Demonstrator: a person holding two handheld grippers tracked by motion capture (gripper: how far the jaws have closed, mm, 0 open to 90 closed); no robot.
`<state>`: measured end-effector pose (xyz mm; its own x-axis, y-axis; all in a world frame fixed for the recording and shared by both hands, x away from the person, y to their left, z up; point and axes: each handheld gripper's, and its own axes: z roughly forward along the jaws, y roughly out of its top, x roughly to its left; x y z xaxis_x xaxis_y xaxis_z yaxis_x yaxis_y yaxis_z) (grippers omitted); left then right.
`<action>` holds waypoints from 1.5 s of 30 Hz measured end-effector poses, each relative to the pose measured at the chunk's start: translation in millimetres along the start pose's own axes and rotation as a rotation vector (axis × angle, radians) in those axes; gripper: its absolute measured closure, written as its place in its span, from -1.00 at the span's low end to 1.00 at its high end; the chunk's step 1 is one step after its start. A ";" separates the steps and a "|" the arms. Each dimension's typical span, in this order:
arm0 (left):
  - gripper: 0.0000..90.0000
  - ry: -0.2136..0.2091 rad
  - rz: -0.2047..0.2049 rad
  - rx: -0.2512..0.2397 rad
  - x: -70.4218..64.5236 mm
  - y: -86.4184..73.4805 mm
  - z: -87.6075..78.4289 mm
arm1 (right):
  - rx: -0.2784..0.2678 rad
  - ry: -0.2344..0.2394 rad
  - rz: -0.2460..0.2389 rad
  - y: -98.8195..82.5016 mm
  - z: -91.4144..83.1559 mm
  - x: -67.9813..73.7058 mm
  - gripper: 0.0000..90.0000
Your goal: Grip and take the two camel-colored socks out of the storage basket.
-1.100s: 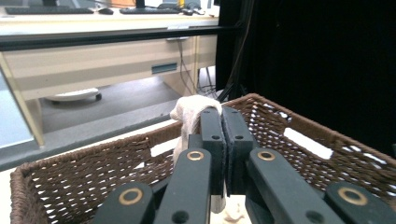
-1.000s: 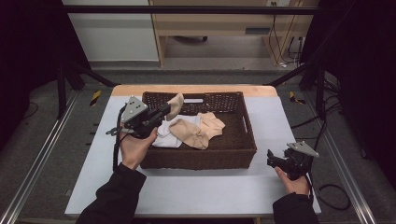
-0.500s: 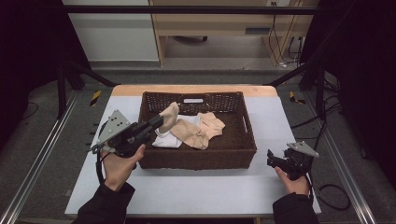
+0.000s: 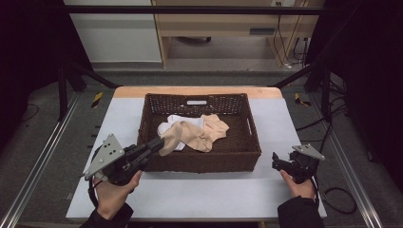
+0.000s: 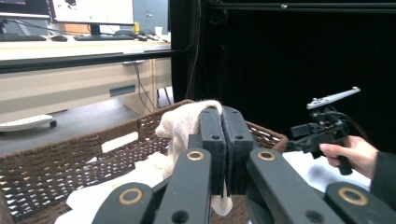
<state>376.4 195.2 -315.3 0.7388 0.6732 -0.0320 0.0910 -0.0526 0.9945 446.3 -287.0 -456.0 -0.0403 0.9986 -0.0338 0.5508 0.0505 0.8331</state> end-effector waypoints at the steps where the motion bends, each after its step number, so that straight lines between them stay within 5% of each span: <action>1: 0.96 -0.006 0.001 0.006 -4.0 -2.5 -3.8 | -0.001 0.002 0.001 0.1 -0.3 0.1 -0.91; 16: 0.96 -0.075 0.012 0.136 -30.3 -38.7 -12.2 | -0.005 0.003 -0.003 -0.1 -1.4 0.2 -0.91; 27: 0.96 -0.116 -0.015 0.357 -33.9 -95.7 27.3 | 0.001 0.007 -0.009 -0.5 -0.1 1.0 -0.91; 36: 0.95 -0.117 -0.034 0.449 -27.4 -123.0 43.6 | 0.016 0.007 -0.016 -1.3 1.4 2.3 -0.91; 45: 0.51 -0.103 -0.008 0.503 -26.8 -135.5 51.1 | 0.022 0.008 -0.019 -1.7 2.2 2.5 -0.91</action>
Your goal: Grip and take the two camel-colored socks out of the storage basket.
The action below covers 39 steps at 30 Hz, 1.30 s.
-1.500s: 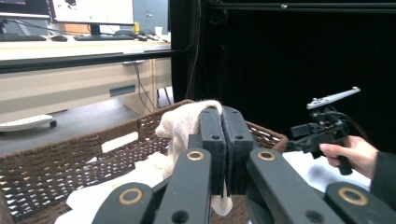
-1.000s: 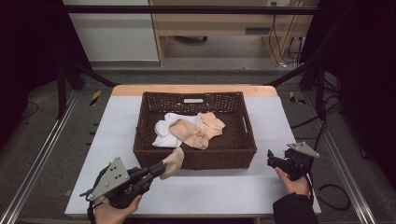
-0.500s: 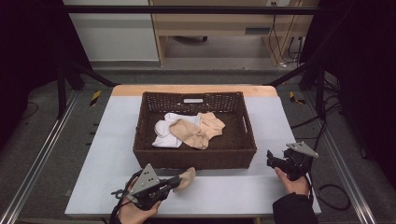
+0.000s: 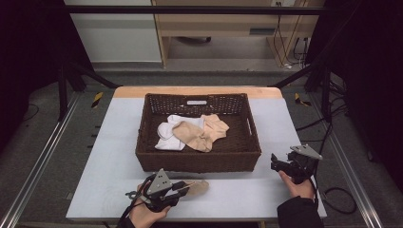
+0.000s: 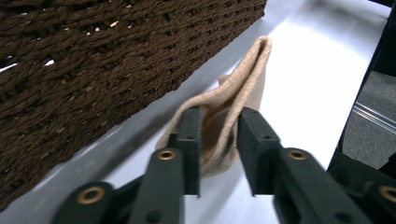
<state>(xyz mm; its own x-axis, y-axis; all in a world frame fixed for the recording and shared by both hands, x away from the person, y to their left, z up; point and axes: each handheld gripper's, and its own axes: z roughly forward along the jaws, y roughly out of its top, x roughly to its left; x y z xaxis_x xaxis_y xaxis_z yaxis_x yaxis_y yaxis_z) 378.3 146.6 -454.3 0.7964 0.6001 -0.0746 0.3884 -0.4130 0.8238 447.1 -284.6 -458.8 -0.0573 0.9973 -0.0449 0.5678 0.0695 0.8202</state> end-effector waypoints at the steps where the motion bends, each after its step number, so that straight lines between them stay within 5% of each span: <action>1: 0.44 0.000 0.000 0.000 0.0 0.0 0.0 | 0.000 0.000 0.000 0.0 0.0 0.0 -0.91; 13: 0.03 0.070 -0.024 -0.090 5.5 7.2 -14.8 | -0.002 0.002 0.001 0.1 -0.6 -0.4 -0.91; 26: 0.01 0.085 -0.029 -0.113 8.9 10.8 -21.3 | 0.001 0.000 0.002 -0.1 -0.3 -0.7 -0.91; 39: -0.01 0.144 -0.037 -0.240 23.2 44.1 -49.5 | -0.005 0.003 0.005 0.1 -0.7 -0.1 -0.91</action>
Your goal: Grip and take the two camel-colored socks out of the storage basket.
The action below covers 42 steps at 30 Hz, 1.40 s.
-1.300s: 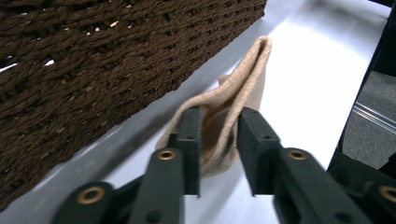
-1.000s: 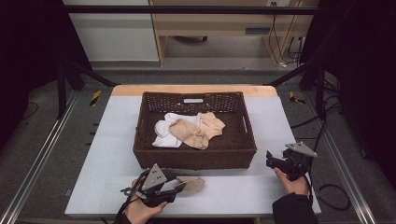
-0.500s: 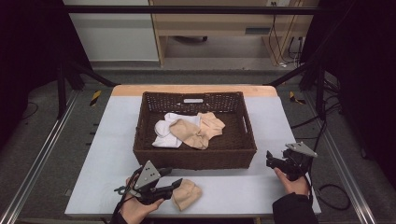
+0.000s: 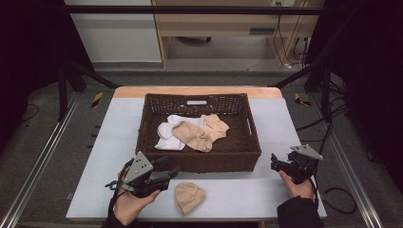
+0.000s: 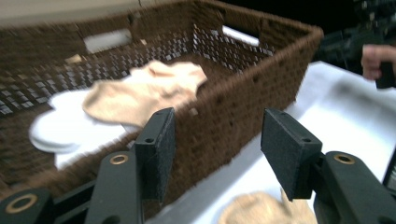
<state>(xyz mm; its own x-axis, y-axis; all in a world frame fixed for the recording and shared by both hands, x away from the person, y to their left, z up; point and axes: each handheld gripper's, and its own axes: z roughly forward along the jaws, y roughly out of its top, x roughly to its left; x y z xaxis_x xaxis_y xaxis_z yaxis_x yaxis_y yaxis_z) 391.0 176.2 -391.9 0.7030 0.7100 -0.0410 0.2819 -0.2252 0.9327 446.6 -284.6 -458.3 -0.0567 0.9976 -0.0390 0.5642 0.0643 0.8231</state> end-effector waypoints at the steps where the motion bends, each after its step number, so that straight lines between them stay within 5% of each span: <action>1: -0.01 0.004 -0.002 -0.012 1.8 3.2 -1.6 | 0.001 0.002 0.005 0.1 -0.2 0.1 -0.91; 10: -0.02 0.042 -0.022 -0.067 20.2 25.8 -3.1 | -0.014 -0.002 0.006 0.5 -1.3 -1.7 -0.92; 18: -0.01 0.058 -0.030 -0.083 31.7 47.8 13.1 | -0.012 -0.004 0.005 1.0 0.1 -1.5 -0.92; 23: -0.01 0.114 -0.024 -0.074 41.9 67.4 29.9 | -0.014 -0.002 0.000 0.8 0.3 -1.2 -0.92; 36: -0.02 0.174 0.006 -0.058 57.7 93.5 69.9 | -0.011 -0.002 -0.002 0.9 1.3 -1.8 -0.92; 42: -0.04 0.234 -0.007 -0.036 79.8 98.0 92.5 | -0.004 0.001 0.002 0.8 2.3 -1.3 -0.92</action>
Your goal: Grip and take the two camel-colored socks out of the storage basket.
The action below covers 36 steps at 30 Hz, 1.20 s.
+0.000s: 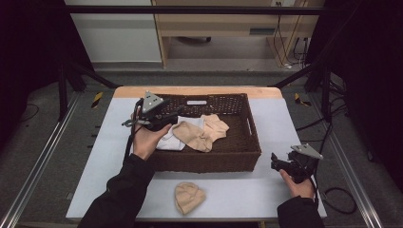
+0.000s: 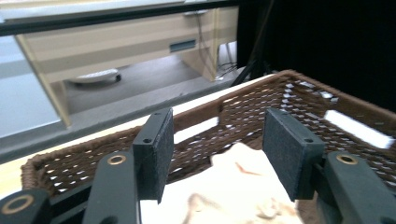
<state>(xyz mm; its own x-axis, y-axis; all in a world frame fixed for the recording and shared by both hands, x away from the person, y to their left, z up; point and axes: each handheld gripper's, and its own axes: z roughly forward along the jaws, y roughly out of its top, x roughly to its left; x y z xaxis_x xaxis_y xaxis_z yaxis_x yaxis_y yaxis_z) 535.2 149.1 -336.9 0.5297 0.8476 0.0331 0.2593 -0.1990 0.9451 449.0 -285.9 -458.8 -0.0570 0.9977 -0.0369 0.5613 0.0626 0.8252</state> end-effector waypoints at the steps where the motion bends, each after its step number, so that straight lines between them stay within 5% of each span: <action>1: -0.05 0.008 0.002 0.007 2.6 -0.9 4.2 | -0.002 -0.001 -0.001 0.0 0.0 -0.1 -0.92; 17: 0.08 0.032 0.005 0.213 25.9 -42.9 57.8 | -0.005 0.002 0.004 0.1 0.3 0.1 -0.92; 28: 0.19 0.020 0.031 0.354 23.4 -58.2 73.4 | 0.001 0.003 -0.001 0.1 2.0 0.8 -0.92; 36: 0.30 0.024 0.054 0.406 23.5 -62.5 76.3 | 0.000 0.001 -0.008 -0.2 1.9 1.0 -0.91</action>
<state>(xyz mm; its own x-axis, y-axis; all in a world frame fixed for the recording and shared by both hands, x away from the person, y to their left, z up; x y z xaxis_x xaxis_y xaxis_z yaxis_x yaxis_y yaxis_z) 593.0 143.9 -420.0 0.5337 0.8407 0.0914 0.5320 -0.4178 0.7365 450.4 -284.8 -460.0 -0.0625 0.9971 -0.0430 0.5611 0.0707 0.8247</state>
